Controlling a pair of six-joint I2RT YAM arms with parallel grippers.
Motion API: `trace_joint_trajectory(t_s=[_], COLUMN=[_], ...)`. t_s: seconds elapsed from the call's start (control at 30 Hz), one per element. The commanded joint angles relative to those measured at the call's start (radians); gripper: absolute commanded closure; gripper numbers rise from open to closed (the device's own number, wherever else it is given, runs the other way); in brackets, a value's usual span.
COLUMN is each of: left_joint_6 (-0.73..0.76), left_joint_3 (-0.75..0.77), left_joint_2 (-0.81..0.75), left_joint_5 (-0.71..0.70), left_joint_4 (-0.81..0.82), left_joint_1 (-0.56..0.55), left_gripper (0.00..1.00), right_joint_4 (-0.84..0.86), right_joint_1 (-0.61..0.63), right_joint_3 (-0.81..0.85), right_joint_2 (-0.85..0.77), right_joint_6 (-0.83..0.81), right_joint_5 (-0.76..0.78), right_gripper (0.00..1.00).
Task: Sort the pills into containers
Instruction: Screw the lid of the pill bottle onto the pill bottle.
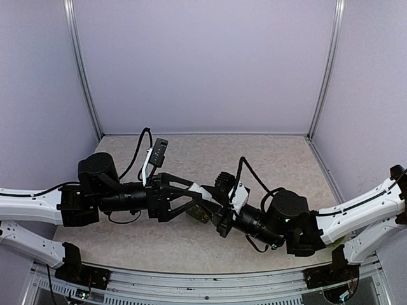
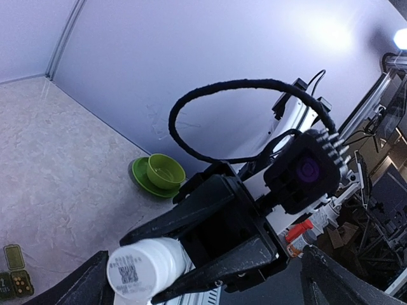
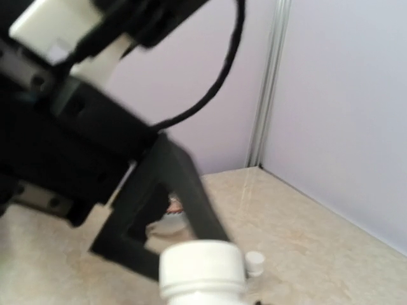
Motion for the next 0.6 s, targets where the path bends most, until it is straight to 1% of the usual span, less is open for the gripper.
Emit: trace_joint_trajectory(t_s=[0.0, 0.33, 0.57], left_joint_6=[-0.002, 0.017, 0.014], left_joint_3=[0.019, 0.02, 0.017], left_joint_2=[0.003, -0.014, -0.032], left_joint_5=[0.027, 0.01, -0.055], left_joint_4=[0.055, 0.046, -0.023], left_joint_1=[-0.007, -0.007, -0.007], left_gripper=[0.01, 0.01, 0.01], right_joint_4=[-0.003, -0.021, 0.002], right_joint_1=[-0.002, -0.001, -0.001], right_joint_3=[0.021, 0.052, 0.002], right_joint_2=[0.051, 0.115, 0.035], right_joint_6=[0.01, 0.043, 0.014], right_joint_5=[-0.009, -0.097, -0.087], right_gripper=[0.82, 0.83, 0.82])
